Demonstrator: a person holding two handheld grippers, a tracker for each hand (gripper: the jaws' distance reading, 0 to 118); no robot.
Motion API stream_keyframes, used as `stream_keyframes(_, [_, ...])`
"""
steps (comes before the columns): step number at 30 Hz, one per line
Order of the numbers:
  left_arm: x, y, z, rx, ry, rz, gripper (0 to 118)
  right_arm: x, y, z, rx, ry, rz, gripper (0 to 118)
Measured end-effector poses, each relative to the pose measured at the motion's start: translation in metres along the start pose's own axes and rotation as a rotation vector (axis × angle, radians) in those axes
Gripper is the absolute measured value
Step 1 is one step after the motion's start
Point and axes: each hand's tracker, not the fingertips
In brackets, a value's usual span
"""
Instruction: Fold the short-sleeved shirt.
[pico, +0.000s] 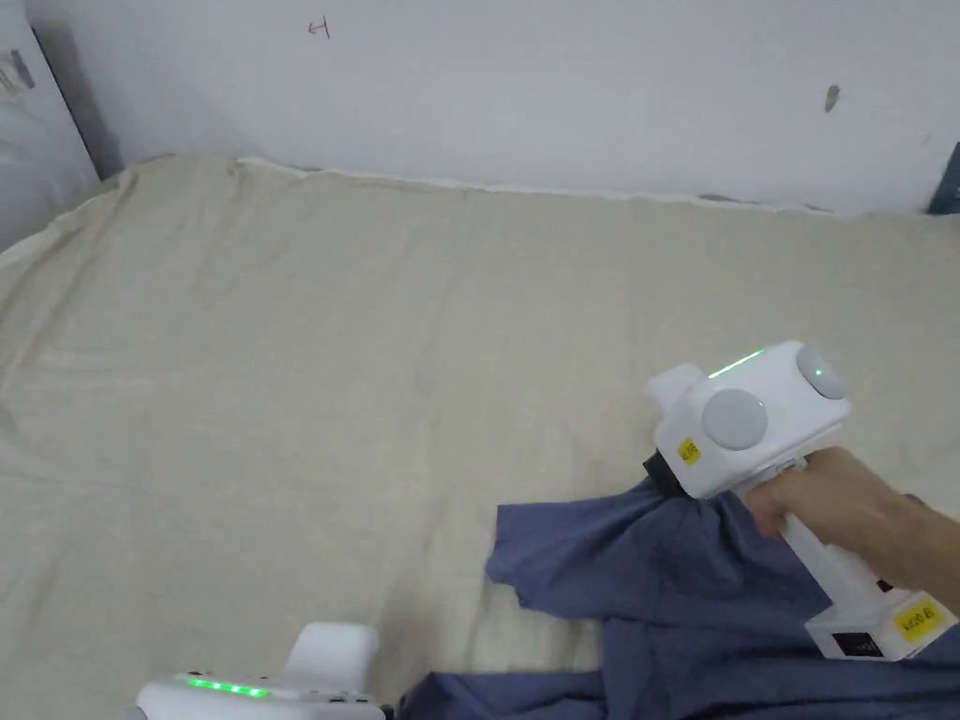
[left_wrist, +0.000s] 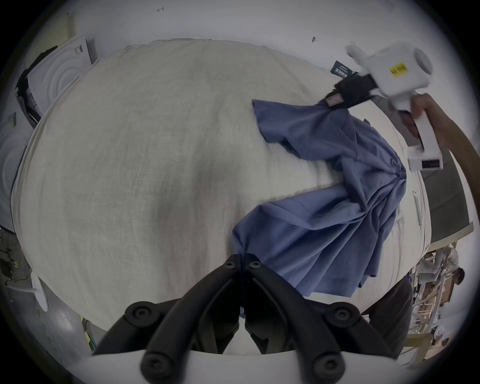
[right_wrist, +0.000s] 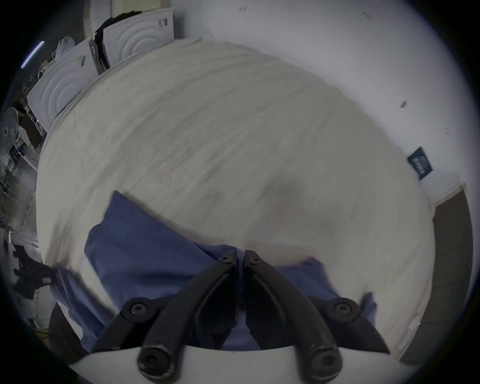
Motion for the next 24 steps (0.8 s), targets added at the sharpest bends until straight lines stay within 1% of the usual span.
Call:
stream_keyframes(1, [0.001,0.003,0.007,0.010,0.001,-0.001,0,0.008,-0.003,0.019,0.024,0.000,-0.024,3])
stream_keyframes(2, [0.004,0.008,0.016,0.015,0.005,0.002,0,0.017,-0.006,0.039,0.055,-0.021,-0.055,3])
stream_keyframes(4, [0.006,0.022,0.039,0.084,0.015,0.005,0,0.038,-0.010,0.082,0.122,-0.061,-0.107,3])
stream_keyframes(8, [0.010,0.061,0.091,0.197,0.047,0.041,0,0.082,-0.033,0.196,0.251,-0.202,-0.207,3])
stream_keyframes(10, [0.016,0.085,0.123,0.254,0.062,0.014,0,0.104,-0.054,0.256,0.318,-0.281,-0.259,3])
stream_keyframes(13, [0.027,0.120,0.172,0.357,0.119,-0.007,0,0.136,-0.087,0.339,0.404,-0.347,-0.356,3])
stream_keyframes(16, [0.042,0.149,0.219,0.433,0.191,-0.015,0,0.160,-0.118,0.405,0.490,-0.451,-0.438,3])
stream_keyframes(17, [0.046,0.159,0.232,0.457,0.217,-0.023,0,0.163,-0.122,0.413,0.514,-0.464,-0.469,3])
stream_keyframes(18, [0.048,0.168,0.250,0.482,0.214,-0.006,0,0.170,-0.132,0.437,0.537,-0.468,-0.517,3])
stream_keyframes(19, [0.052,0.176,0.267,0.495,0.201,0.002,0,0.174,-0.139,0.454,0.579,-0.460,-0.554,3])
stream_keyframes(20, [0.055,0.183,0.285,0.538,0.167,0.038,0,0.178,-0.143,0.464,0.603,-0.447,-0.575,3])
stream_keyframes(22, [0.064,0.195,0.321,0.598,0.097,0.074,0,0.177,-0.146,0.489,0.630,-0.446,-0.578,3])
stream_keyframes(23, [0.066,0.203,0.339,0.617,0.100,0.070,0,0.175,-0.146,0.500,0.644,-0.457,-0.580,3])
stream_keyframes(24, [0.072,0.210,0.345,0.622,0.112,0.051,0,0.176,-0.142,0.504,0.657,-0.477,-0.563,3])
